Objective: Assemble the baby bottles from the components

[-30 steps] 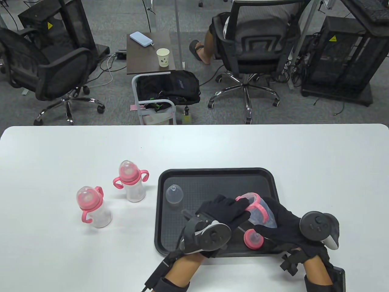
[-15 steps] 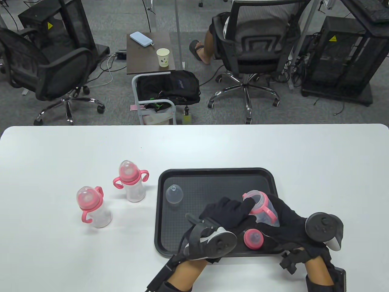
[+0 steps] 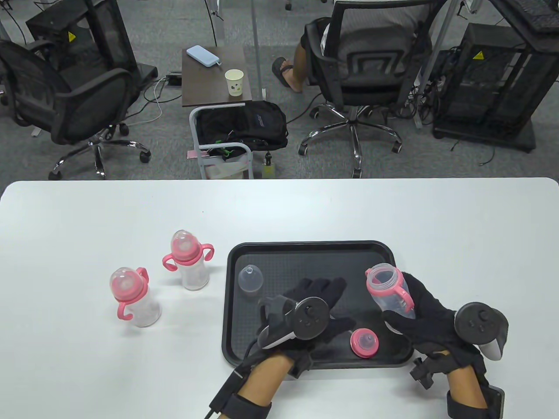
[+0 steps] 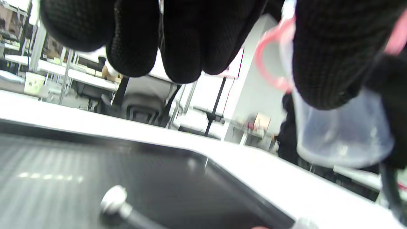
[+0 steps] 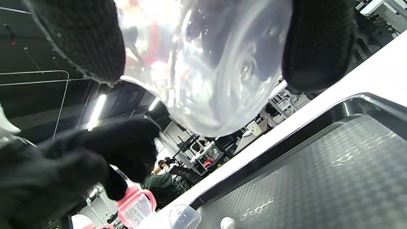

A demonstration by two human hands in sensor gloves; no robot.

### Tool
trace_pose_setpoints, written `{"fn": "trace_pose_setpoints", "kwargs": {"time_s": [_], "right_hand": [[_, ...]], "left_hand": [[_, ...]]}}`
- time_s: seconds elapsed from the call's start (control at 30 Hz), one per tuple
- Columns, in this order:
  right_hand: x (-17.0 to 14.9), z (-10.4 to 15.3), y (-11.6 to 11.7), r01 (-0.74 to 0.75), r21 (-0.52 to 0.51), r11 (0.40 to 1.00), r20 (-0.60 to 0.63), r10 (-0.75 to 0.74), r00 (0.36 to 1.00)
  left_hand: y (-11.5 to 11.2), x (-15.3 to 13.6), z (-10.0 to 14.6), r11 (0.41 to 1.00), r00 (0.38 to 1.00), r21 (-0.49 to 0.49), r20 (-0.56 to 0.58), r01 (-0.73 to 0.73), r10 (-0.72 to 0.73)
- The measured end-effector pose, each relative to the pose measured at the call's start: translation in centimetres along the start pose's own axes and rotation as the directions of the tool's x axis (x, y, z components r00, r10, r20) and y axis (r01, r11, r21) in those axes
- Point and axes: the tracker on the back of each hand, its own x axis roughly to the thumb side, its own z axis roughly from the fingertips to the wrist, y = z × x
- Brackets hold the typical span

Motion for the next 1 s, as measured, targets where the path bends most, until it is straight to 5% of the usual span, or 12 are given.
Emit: {"fn": "trace_pose_setpoints", "kwargs": {"time_s": [0.4,0.67,0.9,1.0], "right_hand": [[-0.6,0.3,-1.1,0.046,-0.05,0.998,-0.009,-0.046,0.999],[-0.7,0.3,-1.1,0.057,-0.03,0.998,-0.022,-0.057,0.998],[-0.6,0.3,-1.3,0.068,-0.034,0.997,-0.021,-0.068,0.997],[-0.7,0.3,-1.4,0.075,-0.04,0.996,-0.021,-0.076,0.997]], "left_hand": [[-7.2,3.9,-3.6,0.925,0.993,-0.361,0.06,0.118,-0.104],[-9.7,5.3,-4.4,0.868,0.986,-0.467,0.08,0.167,-0.147],[-10.1,5.1,-5.3,0.834,0.997,-0.547,0.013,0.073,-0.078],[-10.1,4.9,-5.5,0.85,0.997,-0.521,0.014,0.077,-0.082]]}}
